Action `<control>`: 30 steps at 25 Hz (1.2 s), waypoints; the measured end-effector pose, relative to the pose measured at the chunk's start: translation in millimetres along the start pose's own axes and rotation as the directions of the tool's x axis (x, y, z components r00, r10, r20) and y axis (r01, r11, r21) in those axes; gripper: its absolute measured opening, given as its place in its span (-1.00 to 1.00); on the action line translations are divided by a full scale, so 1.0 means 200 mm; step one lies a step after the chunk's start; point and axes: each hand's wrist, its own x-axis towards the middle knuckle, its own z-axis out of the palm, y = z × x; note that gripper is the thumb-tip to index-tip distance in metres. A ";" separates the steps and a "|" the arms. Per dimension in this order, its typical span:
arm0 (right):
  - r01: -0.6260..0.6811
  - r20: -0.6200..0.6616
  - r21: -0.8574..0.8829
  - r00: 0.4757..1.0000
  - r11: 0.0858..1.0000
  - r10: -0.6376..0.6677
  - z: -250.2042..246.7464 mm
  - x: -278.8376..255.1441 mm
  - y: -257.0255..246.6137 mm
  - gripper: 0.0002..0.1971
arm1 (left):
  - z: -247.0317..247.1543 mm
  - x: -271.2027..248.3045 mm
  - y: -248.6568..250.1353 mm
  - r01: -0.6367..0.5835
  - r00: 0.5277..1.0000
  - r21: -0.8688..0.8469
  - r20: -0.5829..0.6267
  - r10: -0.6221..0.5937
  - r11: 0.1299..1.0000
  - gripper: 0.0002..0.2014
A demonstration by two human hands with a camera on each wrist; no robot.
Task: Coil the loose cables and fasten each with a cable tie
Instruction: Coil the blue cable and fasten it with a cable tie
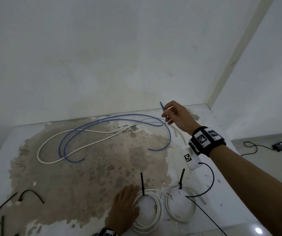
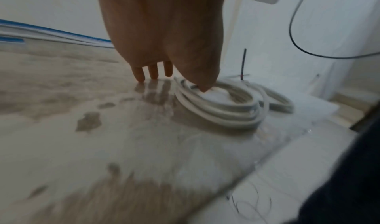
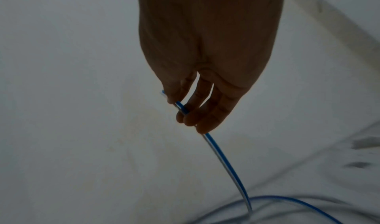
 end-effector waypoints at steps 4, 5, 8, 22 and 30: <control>-0.002 0.202 0.184 0.979 0.983 -0.035 0.10 -0.10 -0.35 -0.88 | -0.39 0.21 0.03 0.061 0.952 -0.335 -0.263 -0.155 0.940 -0.33; -0.012 0.249 0.219 0.968 0.976 -0.044 0.14 -0.13 -0.41 -0.88 | -0.52 0.27 0.06 0.010 0.923 -0.388 -0.351 -0.158 0.922 -0.34; -0.020 0.304 0.262 0.951 0.965 -0.063 0.26 -0.19 -0.55 -0.90 | -0.90 0.37 0.20 -0.203 0.859 -0.513 -0.502 -0.099 0.834 -0.52; 0.257 0.736 -0.201 0.677 0.945 -0.028 0.62 -0.43 -0.41 -0.79 | -1.68 0.05 0.12 -0.278 0.878 -0.960 -0.266 -0.399 0.028 -0.70; 0.361 0.803 -0.101 0.579 0.927 -0.138 0.95 -0.50 -0.68 -0.75 | -1.82 -0.15 0.07 -0.144 0.962 -0.980 -0.106 -0.252 -0.135 -0.72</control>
